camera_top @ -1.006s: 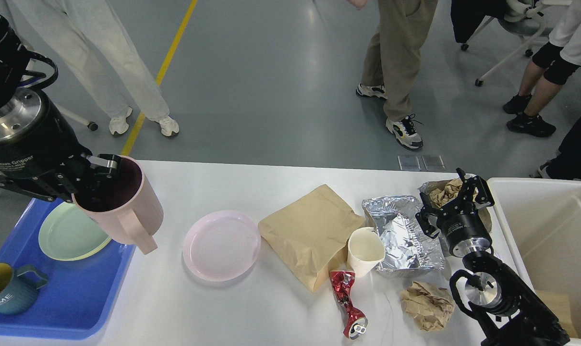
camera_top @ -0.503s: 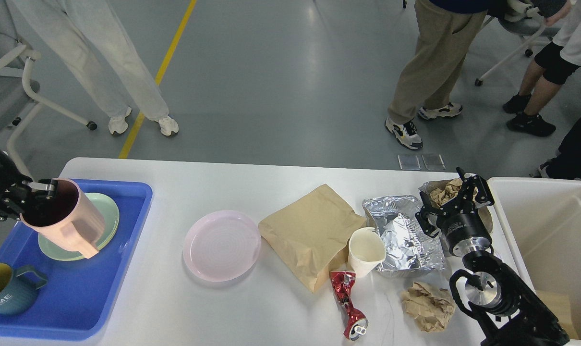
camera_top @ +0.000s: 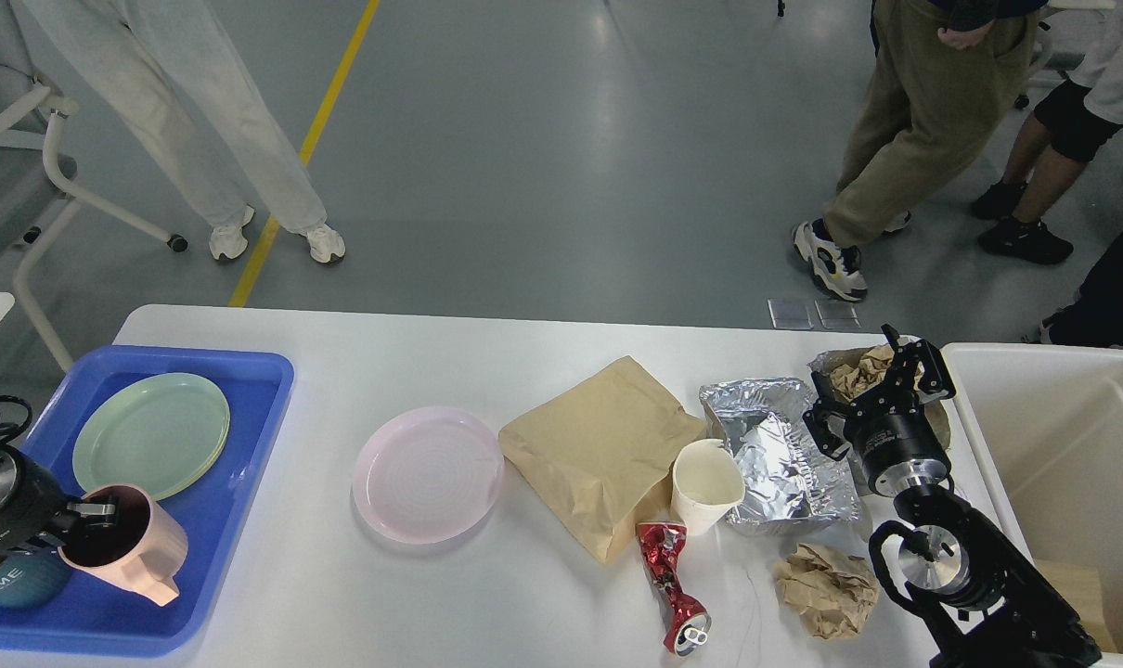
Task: Tidy desktop
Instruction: 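Lift the dark red mug and set it down in the blue tray, then move the left gripper to the pink plate and grasp its rim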
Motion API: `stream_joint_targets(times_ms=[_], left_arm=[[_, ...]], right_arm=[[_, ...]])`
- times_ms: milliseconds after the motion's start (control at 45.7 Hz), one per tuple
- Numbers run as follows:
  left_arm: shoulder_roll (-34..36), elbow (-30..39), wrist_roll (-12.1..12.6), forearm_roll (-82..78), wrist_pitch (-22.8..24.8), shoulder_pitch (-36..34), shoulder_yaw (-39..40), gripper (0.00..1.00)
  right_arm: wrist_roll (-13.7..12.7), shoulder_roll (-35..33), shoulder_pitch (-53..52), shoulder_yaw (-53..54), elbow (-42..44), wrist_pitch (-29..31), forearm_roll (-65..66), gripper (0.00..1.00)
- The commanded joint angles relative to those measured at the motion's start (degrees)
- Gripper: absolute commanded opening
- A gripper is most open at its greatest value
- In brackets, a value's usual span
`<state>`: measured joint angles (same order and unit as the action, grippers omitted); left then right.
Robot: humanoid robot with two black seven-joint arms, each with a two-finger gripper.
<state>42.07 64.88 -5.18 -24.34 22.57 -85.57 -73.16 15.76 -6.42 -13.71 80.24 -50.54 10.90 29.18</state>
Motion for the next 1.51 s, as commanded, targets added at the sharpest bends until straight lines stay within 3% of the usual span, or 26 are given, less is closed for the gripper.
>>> stream_joint_targets(times_ms=[0,284,722,810,853,919,985,1094,1378,1488], left_arm=[[1.79,-2.39,-0.09,-0.01,-0.33,3.21,2.32,0.0],[2.85,-7.84,-0.09,-2.82,-0.25,11.47,9.96,0.0],[2.85,-8.1,-1.15,-2.65,0.98,11.92,11.38,0.0],[2.76,-8.1,-0.97,-2.47,0.72,11.92,11.29,0.14],[2.76,-8.1,-1.15,-2.3,0.63,11.83,11.38,0.31],[2.67,-8.28,-1.06,-0.81,0.02,11.74,11.38,0.66],[2.41,-8.28,-0.97,2.18,0.54,11.92,11.29,0.82],[2.58,-8.1,-0.45,4.82,1.33,11.83,11.03,0.93],[2.76,-7.75,-0.44,5.09,3.53,10.34,8.39,0.96],[3.37,-6.61,-0.97,5.26,6.6,5.52,4.18,0.96]], right_arm=[[-0.03,0.0,0.0,0.0,0.0,0.0,0.0,1.0],[-0.03,0.0,0.0,0.0,0.0,0.0,0.0,1.0],[-0.03,0.0,0.0,0.0,0.0,0.0,0.0,1.0],[-0.03,0.0,0.0,0.0,0.0,0.0,0.0,1.0],[-0.03,0.0,0.0,0.0,0.0,0.0,0.0,1.0],[0.06,0.0,0.0,0.0,0.0,0.0,0.0,1.0],[-0.03,0.0,0.0,0.0,0.0,0.0,0.0,1.0],[0.06,0.0,0.0,0.0,0.0,0.0,0.0,1.0],[-0.03,0.0,0.0,0.0,0.0,0.0,0.0,1.0],[-0.03,0.0,0.0,0.0,0.0,0.0,0.0,1.0]])
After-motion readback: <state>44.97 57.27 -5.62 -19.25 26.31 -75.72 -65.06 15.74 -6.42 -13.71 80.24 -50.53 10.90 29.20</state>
